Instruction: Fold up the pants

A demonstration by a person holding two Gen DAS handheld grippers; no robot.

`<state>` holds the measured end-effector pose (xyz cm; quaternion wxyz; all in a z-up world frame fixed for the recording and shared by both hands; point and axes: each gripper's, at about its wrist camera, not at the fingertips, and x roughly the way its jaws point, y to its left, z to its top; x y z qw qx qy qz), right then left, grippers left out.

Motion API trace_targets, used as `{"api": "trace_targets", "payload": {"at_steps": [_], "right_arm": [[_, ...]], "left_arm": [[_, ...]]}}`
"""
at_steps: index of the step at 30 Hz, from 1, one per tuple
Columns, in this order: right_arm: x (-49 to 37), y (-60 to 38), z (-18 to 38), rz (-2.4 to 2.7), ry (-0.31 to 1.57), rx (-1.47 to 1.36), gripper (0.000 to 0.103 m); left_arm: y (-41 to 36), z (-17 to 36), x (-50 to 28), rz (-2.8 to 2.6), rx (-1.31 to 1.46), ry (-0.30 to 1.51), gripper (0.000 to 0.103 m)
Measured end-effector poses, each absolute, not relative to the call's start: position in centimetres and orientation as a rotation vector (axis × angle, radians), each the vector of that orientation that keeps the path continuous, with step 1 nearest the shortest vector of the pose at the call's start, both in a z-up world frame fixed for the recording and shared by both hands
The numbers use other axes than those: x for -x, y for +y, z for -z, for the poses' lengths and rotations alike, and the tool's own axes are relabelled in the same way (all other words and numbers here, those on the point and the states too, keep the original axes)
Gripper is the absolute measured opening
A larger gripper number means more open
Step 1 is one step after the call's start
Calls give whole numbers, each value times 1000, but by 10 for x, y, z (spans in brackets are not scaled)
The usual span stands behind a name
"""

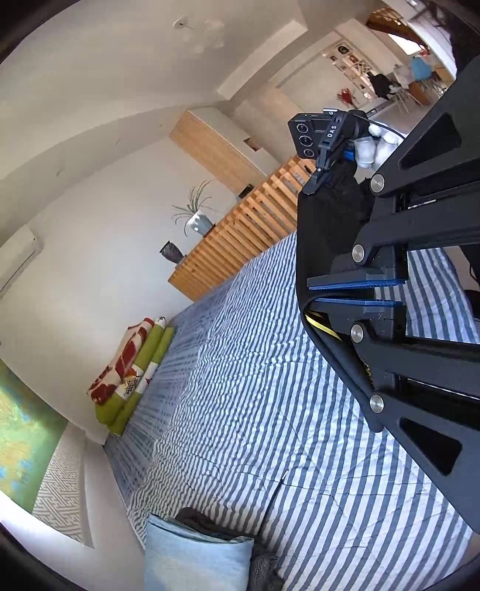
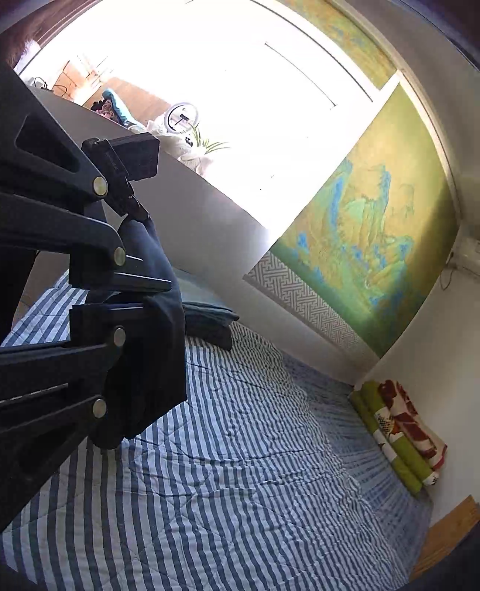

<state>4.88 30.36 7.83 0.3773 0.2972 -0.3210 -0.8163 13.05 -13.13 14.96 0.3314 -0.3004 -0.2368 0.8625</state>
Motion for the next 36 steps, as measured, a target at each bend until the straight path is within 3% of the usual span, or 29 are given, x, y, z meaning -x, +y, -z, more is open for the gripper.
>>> {"api": "trace_targets", "payload": {"at_steps": [6,10,15,23,30,31,35,36], "right_arm": [[-100,309,-97,2105,-797,-724,4],[-109,308,-92,2129,-772,-743,4],[-59,297,-50,2150,-809,-869,4],[81,275,51,2184,-880,-1161,4],[153,262,109,2173,-881,-1354,8],[161,260,117,2161,-868,-1408,8],[171,261,127,2107,-868,-1511,10],[167,263,122,2107,-849,-1506,15]], "left_arm": [[-125,-163,-175,-2209,831,-581,3],[-125,-153,-163,-2208,897,-580,3],[-128,-106,-85,-2208,1044,-631,3],[-137,23,80,-2164,1335,-797,3],[-137,84,143,-2148,1469,-804,5],[-138,91,148,-2130,1506,-816,6],[-144,88,150,-2144,1494,-782,34],[-147,83,146,-2162,1477,-767,37]]}}
